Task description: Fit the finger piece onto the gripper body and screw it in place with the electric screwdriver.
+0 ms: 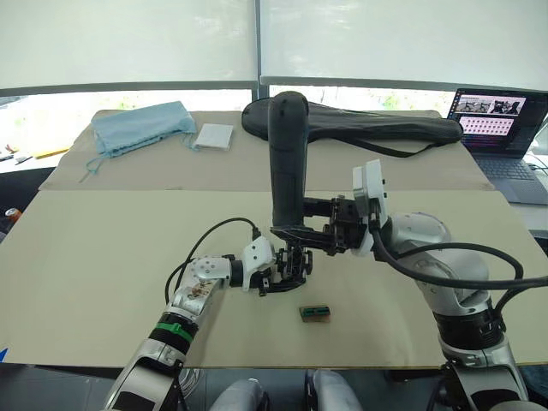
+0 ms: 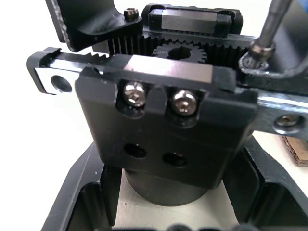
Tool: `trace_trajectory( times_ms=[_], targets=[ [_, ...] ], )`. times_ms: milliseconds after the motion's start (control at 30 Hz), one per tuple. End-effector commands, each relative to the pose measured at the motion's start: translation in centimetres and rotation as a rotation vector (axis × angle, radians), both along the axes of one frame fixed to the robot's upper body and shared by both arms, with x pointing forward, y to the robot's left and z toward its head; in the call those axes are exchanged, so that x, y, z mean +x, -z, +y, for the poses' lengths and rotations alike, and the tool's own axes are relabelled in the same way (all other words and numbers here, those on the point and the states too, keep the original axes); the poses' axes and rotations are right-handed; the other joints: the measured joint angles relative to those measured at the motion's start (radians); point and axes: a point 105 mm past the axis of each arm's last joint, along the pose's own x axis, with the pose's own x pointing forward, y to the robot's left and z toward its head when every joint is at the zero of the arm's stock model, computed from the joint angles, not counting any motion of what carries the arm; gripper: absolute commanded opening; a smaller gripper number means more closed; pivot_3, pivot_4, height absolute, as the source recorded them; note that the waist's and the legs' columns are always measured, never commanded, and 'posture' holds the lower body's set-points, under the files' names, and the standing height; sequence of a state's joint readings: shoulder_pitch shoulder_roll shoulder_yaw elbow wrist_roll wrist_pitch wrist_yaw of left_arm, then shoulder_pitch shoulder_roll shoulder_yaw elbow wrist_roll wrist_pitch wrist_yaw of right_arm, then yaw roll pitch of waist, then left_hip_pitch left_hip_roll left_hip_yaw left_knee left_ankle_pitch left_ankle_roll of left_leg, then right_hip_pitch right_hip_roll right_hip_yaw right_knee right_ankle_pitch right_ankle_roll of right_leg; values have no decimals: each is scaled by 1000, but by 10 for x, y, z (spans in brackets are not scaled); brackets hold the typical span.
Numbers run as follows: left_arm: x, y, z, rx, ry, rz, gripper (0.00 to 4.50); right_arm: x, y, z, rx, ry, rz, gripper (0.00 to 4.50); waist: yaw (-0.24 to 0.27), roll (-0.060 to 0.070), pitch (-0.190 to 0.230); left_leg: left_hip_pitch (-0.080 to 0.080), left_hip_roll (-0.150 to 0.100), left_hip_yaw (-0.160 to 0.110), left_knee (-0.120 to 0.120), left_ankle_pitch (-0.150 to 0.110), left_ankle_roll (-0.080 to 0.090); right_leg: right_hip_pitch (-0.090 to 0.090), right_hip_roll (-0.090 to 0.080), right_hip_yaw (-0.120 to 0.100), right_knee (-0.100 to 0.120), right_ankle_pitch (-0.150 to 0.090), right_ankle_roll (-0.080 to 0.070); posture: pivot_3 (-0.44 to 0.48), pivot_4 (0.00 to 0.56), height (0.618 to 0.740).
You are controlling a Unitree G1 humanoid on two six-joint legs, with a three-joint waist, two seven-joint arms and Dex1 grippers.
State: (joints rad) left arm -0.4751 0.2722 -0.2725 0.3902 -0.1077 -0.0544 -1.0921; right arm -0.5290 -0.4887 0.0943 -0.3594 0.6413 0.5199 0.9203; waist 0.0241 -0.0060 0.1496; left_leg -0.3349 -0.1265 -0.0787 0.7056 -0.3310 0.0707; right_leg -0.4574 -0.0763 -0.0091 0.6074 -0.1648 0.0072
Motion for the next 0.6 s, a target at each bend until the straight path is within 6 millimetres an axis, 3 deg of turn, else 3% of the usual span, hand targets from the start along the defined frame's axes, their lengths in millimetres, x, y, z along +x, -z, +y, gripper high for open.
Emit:
trace_trajectory(
  times_ms=[33, 600],
  targets=[
    [-5, 14, -1, 55, 11, 45, 2339, 2, 18, -4, -59, 23, 17, 1901, 0, 0, -2, 0, 0, 0, 0, 0, 0, 0, 0, 0, 0, 0, 0, 0, 150, 740],
    [-6, 17, 3, 66, 12, 60, 2339, 9, 28, 4, -91, 43, 55, 1901, -5, -3, -11, 1, 0, 0, 0, 0, 0, 1, 0, 0, 0, 0, 0, 0, 150, 740]
  ],
)
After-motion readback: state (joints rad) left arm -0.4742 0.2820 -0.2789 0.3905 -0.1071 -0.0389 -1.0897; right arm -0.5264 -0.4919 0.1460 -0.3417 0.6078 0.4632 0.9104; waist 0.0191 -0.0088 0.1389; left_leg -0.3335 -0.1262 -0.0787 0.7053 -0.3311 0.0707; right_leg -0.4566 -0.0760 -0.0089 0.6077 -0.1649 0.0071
